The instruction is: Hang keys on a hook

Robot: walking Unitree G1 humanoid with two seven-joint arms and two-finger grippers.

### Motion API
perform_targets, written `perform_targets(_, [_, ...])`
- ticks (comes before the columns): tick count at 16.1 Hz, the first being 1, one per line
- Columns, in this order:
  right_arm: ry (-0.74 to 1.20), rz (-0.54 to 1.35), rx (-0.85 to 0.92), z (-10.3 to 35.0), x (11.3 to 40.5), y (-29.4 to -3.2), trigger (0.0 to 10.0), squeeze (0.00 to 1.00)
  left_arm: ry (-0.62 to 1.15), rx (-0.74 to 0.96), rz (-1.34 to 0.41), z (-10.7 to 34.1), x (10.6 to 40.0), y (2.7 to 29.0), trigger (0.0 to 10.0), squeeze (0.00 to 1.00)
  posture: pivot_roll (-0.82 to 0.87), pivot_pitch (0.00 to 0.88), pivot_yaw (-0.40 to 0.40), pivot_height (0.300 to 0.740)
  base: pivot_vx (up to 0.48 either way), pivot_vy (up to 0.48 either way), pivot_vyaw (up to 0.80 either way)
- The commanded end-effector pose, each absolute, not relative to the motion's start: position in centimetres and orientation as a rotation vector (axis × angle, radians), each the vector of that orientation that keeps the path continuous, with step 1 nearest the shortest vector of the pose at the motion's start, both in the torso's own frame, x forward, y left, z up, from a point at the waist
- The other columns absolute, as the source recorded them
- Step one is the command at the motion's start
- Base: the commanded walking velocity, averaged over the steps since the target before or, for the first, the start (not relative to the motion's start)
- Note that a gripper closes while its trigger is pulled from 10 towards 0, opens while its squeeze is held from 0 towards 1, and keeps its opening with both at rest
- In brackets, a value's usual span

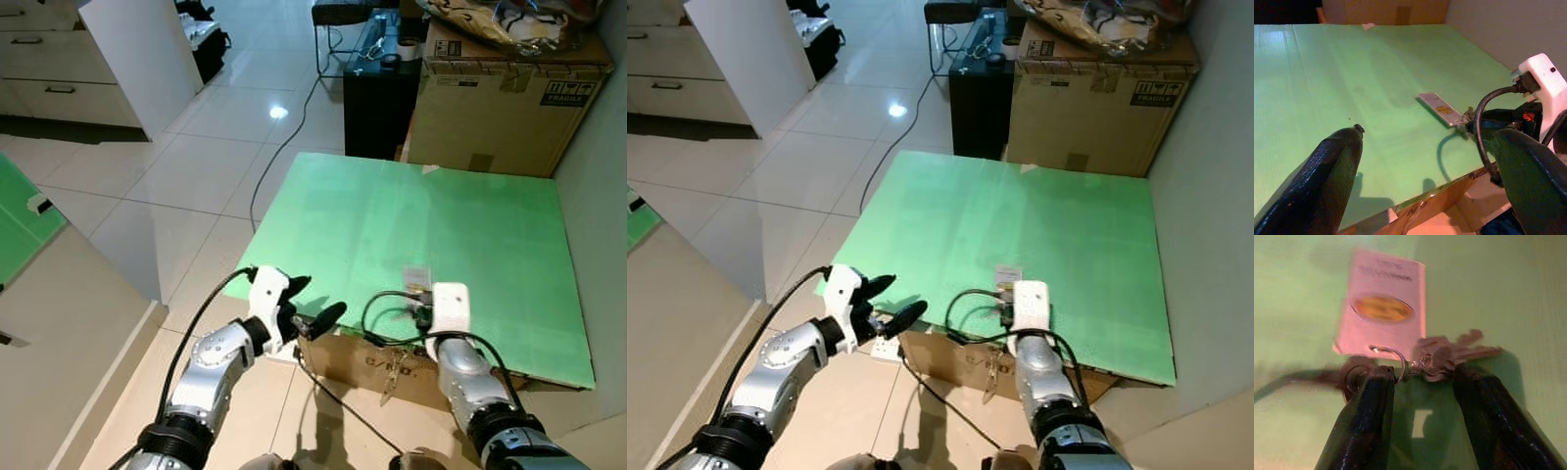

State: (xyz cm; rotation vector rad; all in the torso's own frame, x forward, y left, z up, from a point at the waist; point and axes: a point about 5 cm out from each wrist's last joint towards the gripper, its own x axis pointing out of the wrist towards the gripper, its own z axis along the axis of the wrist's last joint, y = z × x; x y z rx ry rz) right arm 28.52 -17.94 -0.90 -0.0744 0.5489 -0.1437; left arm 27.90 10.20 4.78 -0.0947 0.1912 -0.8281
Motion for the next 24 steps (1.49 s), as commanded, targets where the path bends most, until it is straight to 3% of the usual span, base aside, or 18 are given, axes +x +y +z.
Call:
perform_targets(1, [0.599, -0.158, -0.038, -1.7, 27.9, -18.1, 10.0, 0.0, 0.198, -0.078, -0.827, 4.6, 27.9, 10.7, 10.0, 0.0, -0.1, 0.065, 0.154, 0.74, 0.0, 0.0, 0.0])
perform_targets(7, [0.692, -0.199, -0.053, -3.0, 26.2, -20.4, 10.0, 0.0, 0.195, -0.07, -0.831, 4.7, 27.9, 10.8, 10.0, 0.0, -0.1, 0.064, 0.153, 0.74, 0.0, 0.0, 0.0])
perform_targets(12, [0.619, -0.236, -0.244, -2.3, 25.4, -22.7, 10.0, 0.0, 0.195, -0.073, -0.823, 4.6, 27.9, 10.8, 10.0, 0.0, -0.12, 0.073, 0.148, 0.74, 0.0, 0.0, 0.0])
perform_targets(14, [0.54, -0.214, -0.281, -1.3, 26.2, -22.1, 10.0, 0.0, 0.195, -0.074, -0.825, 4.6, 27.9, 10.8, 10.0, 0.0, -0.12, 0.072, 0.15, 0.74, 0.0, 0.0, 0.0])
perform_targets(16, [0.468, -0.133, -0.227, -0.4, 27.2, -19.6, 10.0, 0.0, 0.195, -0.073, -0.827, 4.7, 28.1, 10.7, 10.0, 0.0, -0.12, 0.069, 0.153, 0.74, 0.0, 0.0, 0.0])
perform_targets(21, [0.505, -0.029, -0.17, -0.9, 27.6, -16.0, 10.0, 0.0, 0.195, -0.071, -0.828, 4.7, 28.2, 10.6, 10.0, 0.0, -0.12, 0.067, 0.156, 0.74, 0.0, 0.0, 0.0])
perform_targets(24, [0.505, -0.021, -0.177, -0.7, 27.9, -15.5, 10.0, 0.0, 0.193, -0.07, -0.827, 4.7, 28.2, 10.6, 10.0, 0.0, -0.11, 0.068, 0.156, 0.74, 0.0, 0.0, 0.0])
